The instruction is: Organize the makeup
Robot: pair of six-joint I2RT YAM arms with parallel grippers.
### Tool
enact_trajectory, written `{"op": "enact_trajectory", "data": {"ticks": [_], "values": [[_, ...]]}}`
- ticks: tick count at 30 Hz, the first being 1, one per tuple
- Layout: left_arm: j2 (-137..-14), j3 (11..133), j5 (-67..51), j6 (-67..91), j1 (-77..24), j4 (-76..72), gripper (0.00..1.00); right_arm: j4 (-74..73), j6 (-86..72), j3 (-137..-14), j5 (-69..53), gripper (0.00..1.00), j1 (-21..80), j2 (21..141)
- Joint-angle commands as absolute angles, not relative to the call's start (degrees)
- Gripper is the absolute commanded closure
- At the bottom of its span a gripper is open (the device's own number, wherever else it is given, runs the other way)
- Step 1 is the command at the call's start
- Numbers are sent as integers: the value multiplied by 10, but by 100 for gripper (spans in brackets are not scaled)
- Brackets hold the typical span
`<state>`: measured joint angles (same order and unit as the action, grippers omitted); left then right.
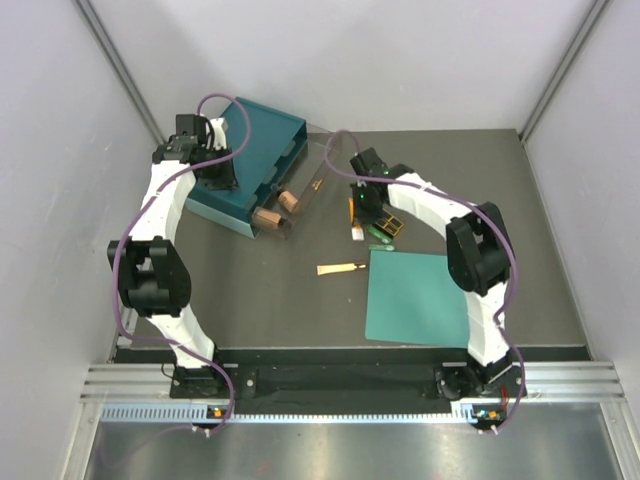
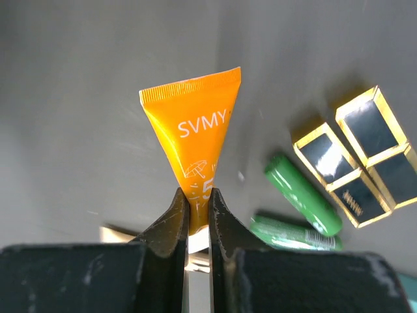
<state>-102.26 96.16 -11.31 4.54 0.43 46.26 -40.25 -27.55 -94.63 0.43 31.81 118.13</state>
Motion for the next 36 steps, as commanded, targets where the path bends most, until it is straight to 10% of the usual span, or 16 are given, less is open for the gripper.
{"op": "enact_trajectory", "data": {"ticks": [1,25,36], "values": [[-1057,933,-92,36,6,544,71,-377,-272,-1048,-25,100,306,1132],[-1063,941,-104,39,6,547,71,-219,-456,-1282,-219,100,332,1288],[-1064,940,-104,39,6,548,71,-199,-461,-1271,-231,59,342,1292]]}}
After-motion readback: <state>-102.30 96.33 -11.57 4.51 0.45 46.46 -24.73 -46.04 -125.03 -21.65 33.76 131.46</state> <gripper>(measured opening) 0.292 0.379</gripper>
